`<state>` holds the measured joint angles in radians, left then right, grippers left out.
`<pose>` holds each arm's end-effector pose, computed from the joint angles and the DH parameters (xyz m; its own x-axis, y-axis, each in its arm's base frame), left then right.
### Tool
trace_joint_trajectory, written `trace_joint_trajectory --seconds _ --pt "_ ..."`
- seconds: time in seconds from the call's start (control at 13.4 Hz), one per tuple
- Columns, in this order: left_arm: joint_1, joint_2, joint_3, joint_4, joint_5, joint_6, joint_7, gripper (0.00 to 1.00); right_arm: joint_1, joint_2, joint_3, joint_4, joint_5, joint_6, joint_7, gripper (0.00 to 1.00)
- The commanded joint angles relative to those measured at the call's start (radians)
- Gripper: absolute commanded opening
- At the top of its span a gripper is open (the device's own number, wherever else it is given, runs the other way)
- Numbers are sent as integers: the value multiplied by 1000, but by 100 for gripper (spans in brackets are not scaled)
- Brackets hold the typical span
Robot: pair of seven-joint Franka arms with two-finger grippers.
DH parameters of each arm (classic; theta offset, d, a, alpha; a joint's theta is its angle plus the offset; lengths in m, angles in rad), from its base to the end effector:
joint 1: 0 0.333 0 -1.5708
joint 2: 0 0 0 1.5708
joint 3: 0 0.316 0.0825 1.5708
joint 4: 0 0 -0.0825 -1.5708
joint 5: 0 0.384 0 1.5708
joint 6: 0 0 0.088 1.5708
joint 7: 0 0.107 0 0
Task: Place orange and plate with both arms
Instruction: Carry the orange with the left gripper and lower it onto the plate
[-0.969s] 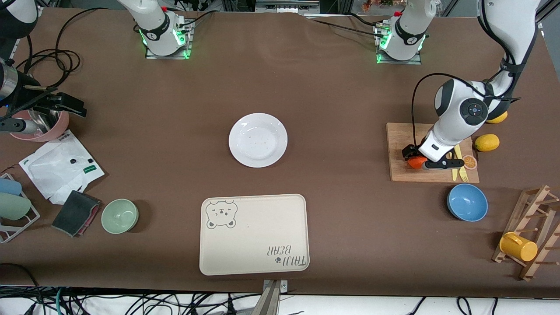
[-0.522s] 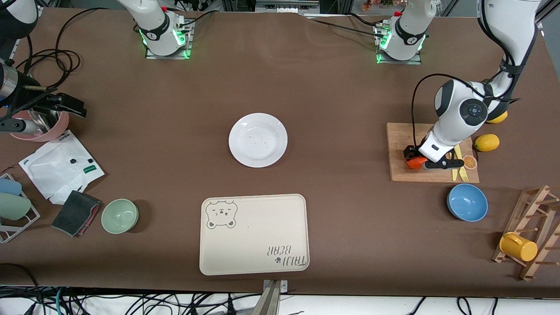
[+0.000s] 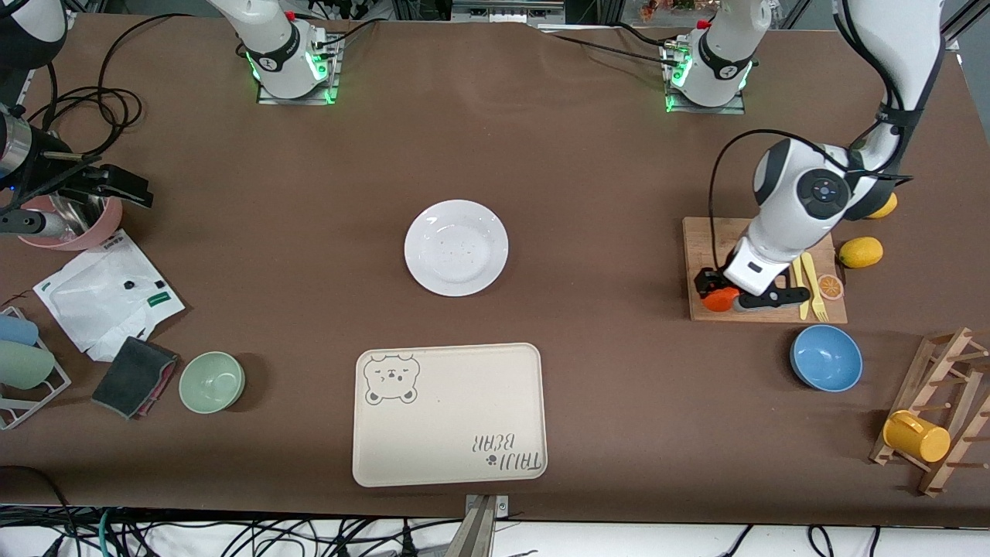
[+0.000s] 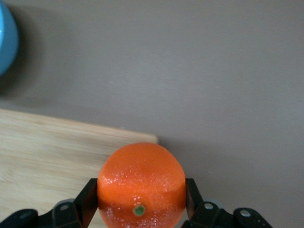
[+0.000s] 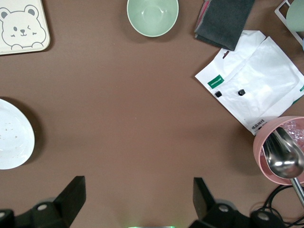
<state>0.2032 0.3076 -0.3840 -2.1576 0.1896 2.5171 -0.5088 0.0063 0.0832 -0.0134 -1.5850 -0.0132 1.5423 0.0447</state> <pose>0.5646 -0.1025 0.2717 0.9773 0.1984 0.0747 0.1965 -0.9800 0.0315 0.5725 -0.0052 0.5686 0.9908 -0.0522 -0.1248 -0.0501 -0.9985 0.0198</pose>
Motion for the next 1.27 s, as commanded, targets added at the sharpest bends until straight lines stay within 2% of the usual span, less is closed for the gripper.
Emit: trace_joint_trajectory --seconds 0.0,0.22,0.45,0.89,1.19 --pt "-60 13 -32 44 13 -38 -199 45 -9 6 7 19 4 -7 11 100" --pt "-189 66 -32 152 11 -104 -452 45 -9 7 7 19 4 -8 11 100" --pt "-339 168 -30 312 17 -158 -771 45 -9 6 7 19 4 -10 11 100" --pt "-550 296 -27 479 24 -164 -1069 45 -9 7 7 19 4 -10 8 100" --pt "-698 386 -12 553 22 -164 -1223 45 -9 7 7 17 4 -13 7 100"
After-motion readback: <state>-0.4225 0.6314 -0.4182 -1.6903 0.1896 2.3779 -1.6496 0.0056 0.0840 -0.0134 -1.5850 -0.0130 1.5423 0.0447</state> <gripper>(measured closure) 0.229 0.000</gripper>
